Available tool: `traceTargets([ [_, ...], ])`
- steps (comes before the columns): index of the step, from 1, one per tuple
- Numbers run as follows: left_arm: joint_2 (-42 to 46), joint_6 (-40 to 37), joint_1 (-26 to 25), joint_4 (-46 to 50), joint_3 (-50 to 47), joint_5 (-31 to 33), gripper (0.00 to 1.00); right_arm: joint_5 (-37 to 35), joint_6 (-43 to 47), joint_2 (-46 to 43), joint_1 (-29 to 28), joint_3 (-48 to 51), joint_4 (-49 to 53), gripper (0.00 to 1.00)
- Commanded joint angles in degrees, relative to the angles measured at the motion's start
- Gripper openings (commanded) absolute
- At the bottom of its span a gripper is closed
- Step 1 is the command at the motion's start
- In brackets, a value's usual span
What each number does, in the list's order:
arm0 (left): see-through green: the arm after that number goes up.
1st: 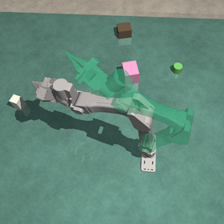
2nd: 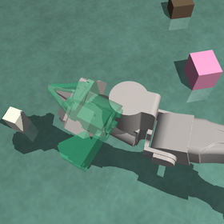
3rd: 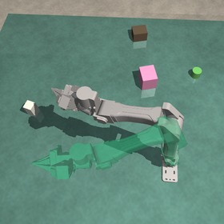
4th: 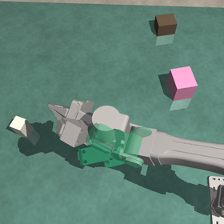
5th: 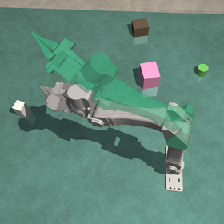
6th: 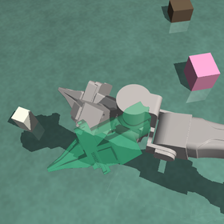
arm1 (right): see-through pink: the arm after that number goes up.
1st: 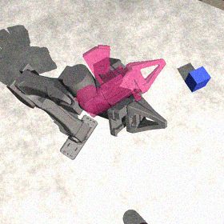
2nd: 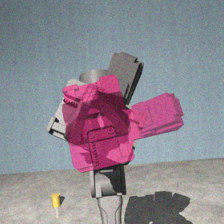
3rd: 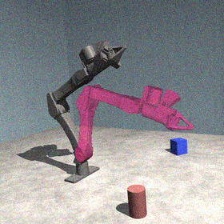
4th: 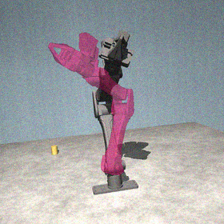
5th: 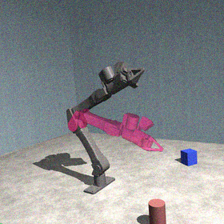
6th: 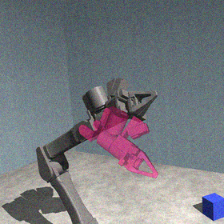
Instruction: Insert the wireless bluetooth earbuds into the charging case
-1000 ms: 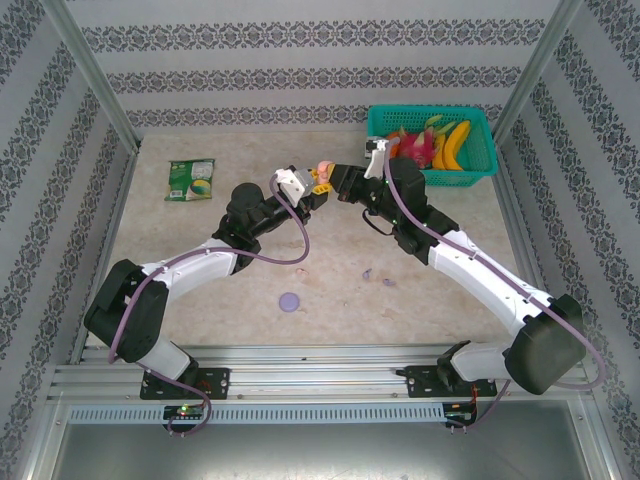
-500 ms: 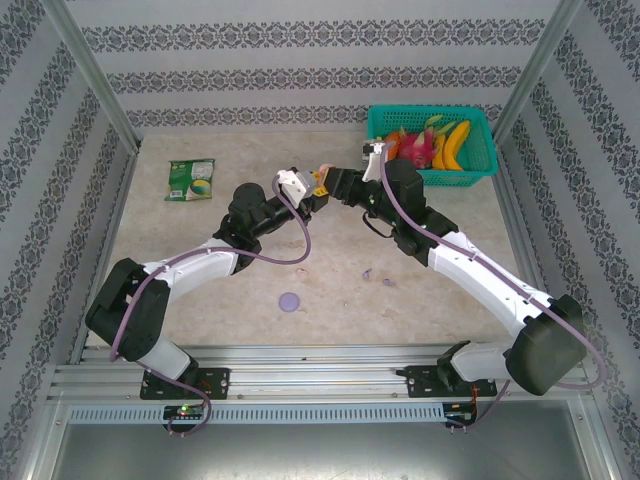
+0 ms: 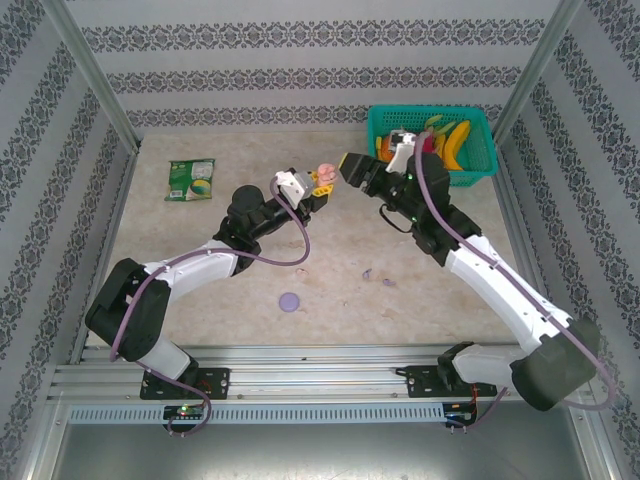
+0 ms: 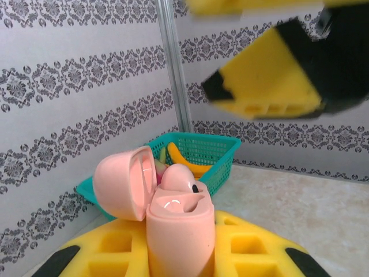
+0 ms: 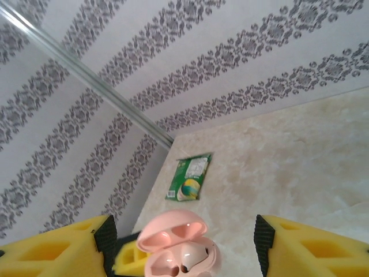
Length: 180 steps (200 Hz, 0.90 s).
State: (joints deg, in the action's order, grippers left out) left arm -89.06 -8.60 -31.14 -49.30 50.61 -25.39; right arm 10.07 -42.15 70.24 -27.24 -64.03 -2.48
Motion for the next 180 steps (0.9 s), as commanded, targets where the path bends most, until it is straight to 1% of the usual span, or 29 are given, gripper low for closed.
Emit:
traceTargets([
  [1, 1.36, 0.79, -0.55, -4.36, -1.75, 1.83, 0.0, 1.4, -2.23, -2.4, 1.29, -1.93, 4.19, 0.66],
  [18, 2.49, 0.8, -0.27, -5.27, -3.27, 3.52, 0.0, 0.92, -0.75, -2.91, 1.5, -1.02, 9.92, 0.66],
  [36, 4.11, 1.37, 0.52, -5.95, -5.33, 4.83, 0.0, 2.06, 1.08, -1.91, 1.52, 1.12, 15.14, 0.66],
  [63, 7.82, 2.07, 2.25, -6.02, -9.01, 6.5, 0.0, 4.33, 1.9, 1.9, 0.92, 6.48, 17.11, 0.66],
  [84, 10.88, 3.01, 4.23, -5.48, -11.61, 7.87, 0.0, 3.34, 4.28, 6.41, -2.26, 8.69, 16.81, 0.65],
  [102, 13.22, 4.68, 6.53, -5.97, -13.79, 9.04, 0.0, 1.61, 8.73, 11.49, -6.04, 8.48, 17.05, 0.64],
  [133, 17.09, 6.64, 9.79, -4.79, -16.45, 10.03, 0.0, 0.93, 16.62, 20.77, -11.09, 6.8, 16.43, 0.61],
  [180, 20.98, 8.12, 12.77, -2.64, -18.51, 10.31, 0.0, -0.11, 25.45, 31.05, -14.76, 2.33, 18.17, 0.59],
])
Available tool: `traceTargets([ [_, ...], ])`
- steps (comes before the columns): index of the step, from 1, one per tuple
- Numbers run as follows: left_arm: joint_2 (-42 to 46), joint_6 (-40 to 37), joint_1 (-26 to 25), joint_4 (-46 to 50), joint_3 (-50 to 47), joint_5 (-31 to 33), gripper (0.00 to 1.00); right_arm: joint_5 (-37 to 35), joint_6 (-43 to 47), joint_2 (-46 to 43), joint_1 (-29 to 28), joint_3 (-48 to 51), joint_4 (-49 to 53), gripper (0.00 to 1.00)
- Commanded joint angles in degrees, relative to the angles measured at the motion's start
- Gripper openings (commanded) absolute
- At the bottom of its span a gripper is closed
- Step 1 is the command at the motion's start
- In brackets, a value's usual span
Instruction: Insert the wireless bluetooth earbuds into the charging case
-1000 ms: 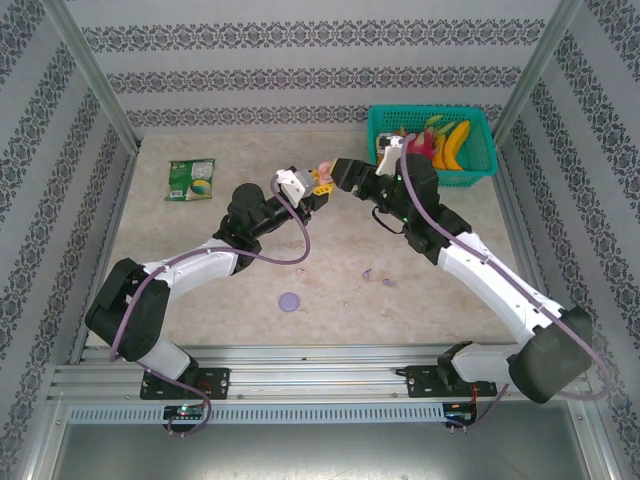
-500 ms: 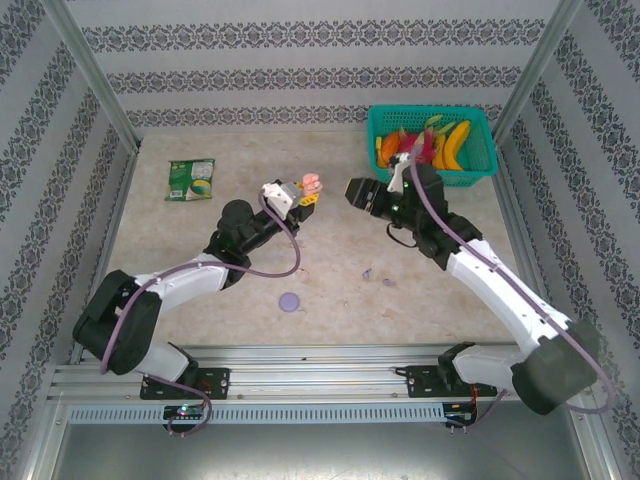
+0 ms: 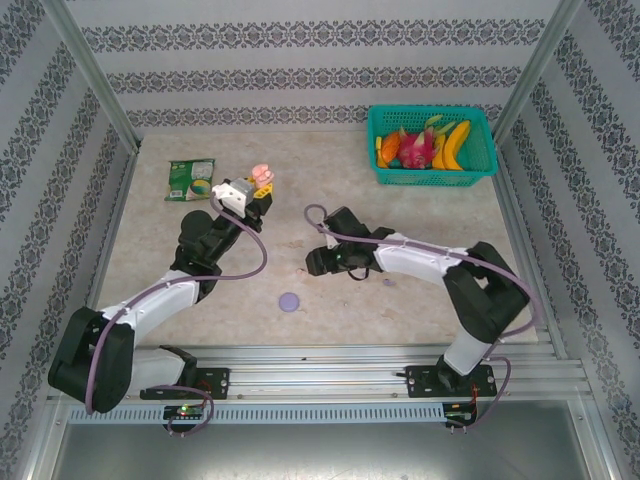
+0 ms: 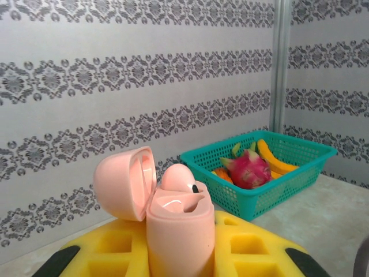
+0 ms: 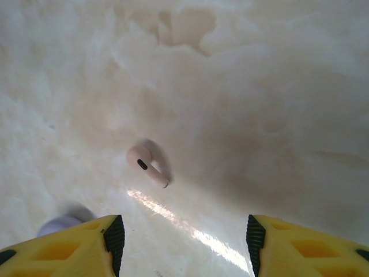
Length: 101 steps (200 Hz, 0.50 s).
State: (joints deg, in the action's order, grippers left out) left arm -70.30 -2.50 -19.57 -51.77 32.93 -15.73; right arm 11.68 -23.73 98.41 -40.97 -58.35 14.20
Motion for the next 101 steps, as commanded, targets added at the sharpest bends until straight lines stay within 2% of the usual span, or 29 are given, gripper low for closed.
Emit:
traceTargets([
  [1, 2.25, 2.04, 1.29, -0.13, -0.88, 0.63, 0.0, -1.74, 7.16, 3.03, -1.04, -3.48, 1.56, 0.59],
  [101, 2.98, 3.29, 2.35, -0.32, -1.68, 0.88, 0.0, -5.43, 13.49, 11.98, -5.08, -11.44, 7.03, 0.59],
])
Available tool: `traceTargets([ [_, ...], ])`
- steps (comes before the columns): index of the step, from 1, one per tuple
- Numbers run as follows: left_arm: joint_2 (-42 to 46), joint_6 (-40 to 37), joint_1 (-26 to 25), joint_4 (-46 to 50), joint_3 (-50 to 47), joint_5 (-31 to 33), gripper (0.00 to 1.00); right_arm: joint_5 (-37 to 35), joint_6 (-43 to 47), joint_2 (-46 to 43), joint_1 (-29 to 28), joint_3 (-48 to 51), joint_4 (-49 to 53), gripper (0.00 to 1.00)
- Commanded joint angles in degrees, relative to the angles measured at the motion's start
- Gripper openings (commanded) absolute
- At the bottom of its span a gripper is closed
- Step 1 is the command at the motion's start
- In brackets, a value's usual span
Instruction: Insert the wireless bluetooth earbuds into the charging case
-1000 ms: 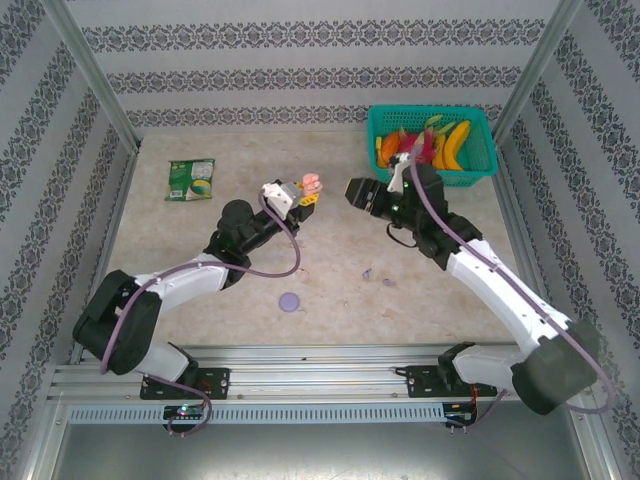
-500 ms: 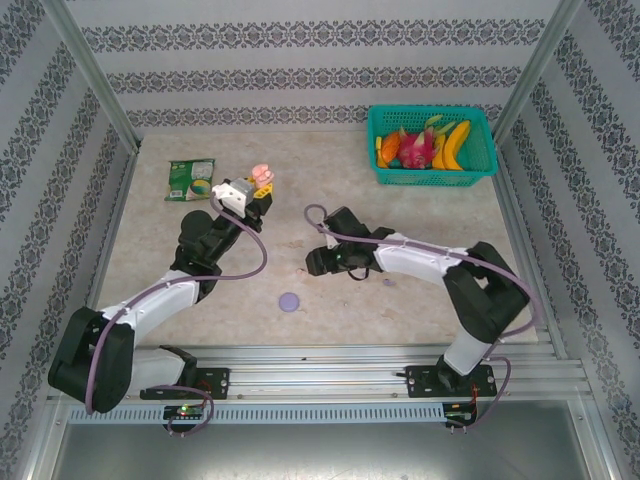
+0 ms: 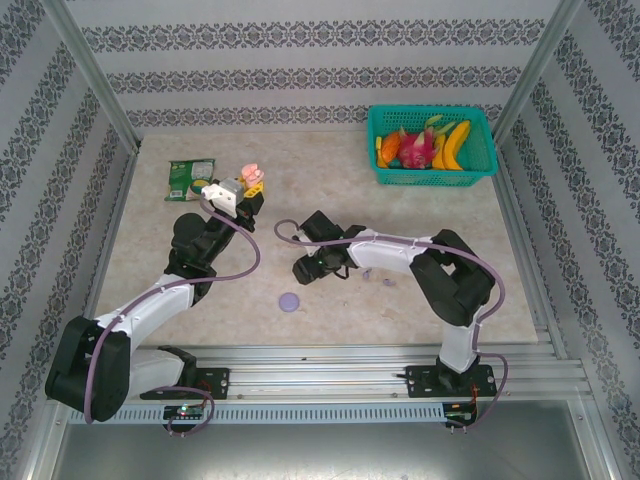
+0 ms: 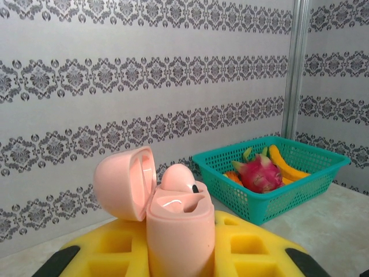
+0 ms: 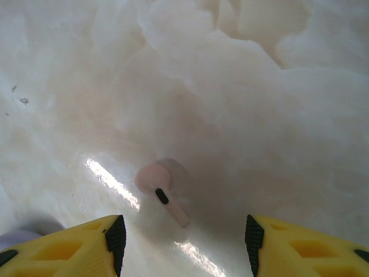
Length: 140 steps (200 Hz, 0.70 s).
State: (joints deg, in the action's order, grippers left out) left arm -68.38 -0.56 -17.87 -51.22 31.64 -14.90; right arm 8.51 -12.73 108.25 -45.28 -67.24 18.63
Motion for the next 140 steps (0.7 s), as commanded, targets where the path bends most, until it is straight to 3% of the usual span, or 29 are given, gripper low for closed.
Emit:
traceTargets([
  [1, 1.01, 1.35, 0.6, -0.88, -0.41, 0.04, 0.0, -2.35, 2.52, 2.23, -0.82, -2.63, 2.61, 0.59],
  [93, 0.45, 1.57, 0.58, -0.63, 0.54, -0.66, 0.0, -4.29, 1.45, 6.78, -1.27, -7.42, 4.48, 0.51],
  [140, 0.09, 1.79, 0.59, -0.98, 0.57, -0.78, 0.0, -5.19, 0.19, 7.33, -1.53, -7.99, 4.63, 0.41],
])
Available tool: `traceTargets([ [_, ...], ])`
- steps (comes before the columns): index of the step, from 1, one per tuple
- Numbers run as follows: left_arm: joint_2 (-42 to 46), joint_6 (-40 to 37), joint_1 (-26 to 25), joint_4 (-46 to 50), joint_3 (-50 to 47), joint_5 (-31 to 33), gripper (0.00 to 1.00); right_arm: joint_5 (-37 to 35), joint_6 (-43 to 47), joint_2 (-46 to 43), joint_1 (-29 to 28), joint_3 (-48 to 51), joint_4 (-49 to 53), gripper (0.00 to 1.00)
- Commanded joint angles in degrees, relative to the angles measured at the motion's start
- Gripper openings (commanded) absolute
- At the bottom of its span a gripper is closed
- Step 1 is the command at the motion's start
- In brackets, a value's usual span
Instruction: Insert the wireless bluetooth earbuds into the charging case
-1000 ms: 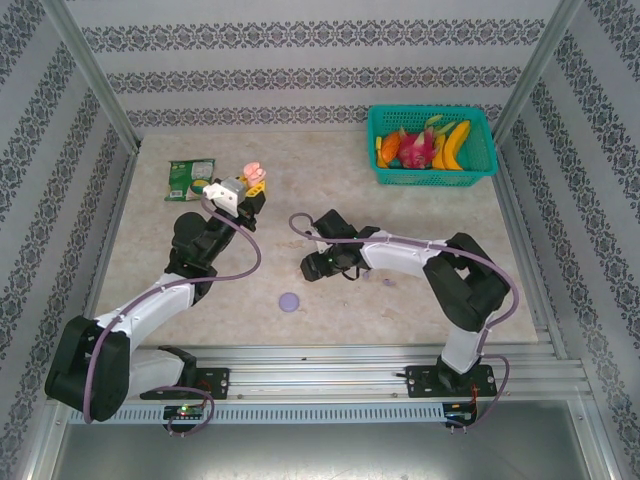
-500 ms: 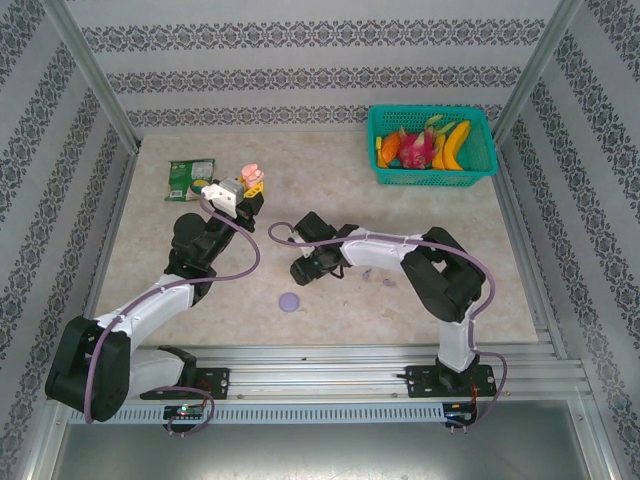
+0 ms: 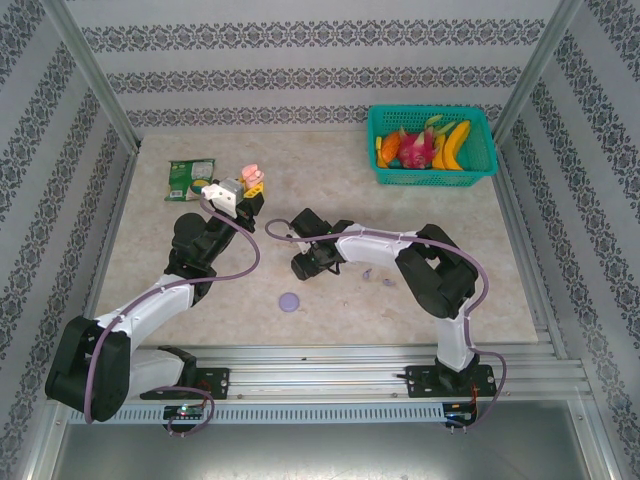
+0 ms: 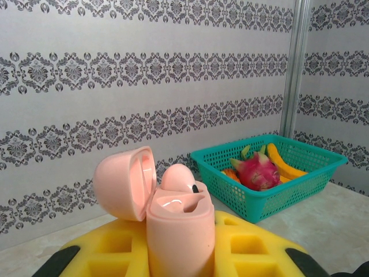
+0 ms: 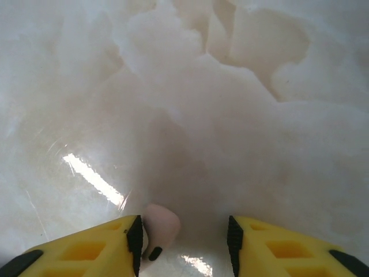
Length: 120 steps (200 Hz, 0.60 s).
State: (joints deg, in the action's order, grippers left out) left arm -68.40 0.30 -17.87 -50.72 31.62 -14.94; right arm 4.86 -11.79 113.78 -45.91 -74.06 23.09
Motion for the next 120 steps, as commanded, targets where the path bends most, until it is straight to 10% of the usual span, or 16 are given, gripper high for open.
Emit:
traceTargets([
  [1, 0.07, 0.94, 0.57, -1.48, 0.57, -0.81, 0.0, -1.53, -0.75, 1.8, -0.86, -1.17, 0.19, 0.41],
  [120, -0.69, 2.32, 0.64, -2.19, 1.22, -1.5, 0.0, -4.5, -9.28, 0.13, -1.16, -2.48, 4.38, 0.36],
])
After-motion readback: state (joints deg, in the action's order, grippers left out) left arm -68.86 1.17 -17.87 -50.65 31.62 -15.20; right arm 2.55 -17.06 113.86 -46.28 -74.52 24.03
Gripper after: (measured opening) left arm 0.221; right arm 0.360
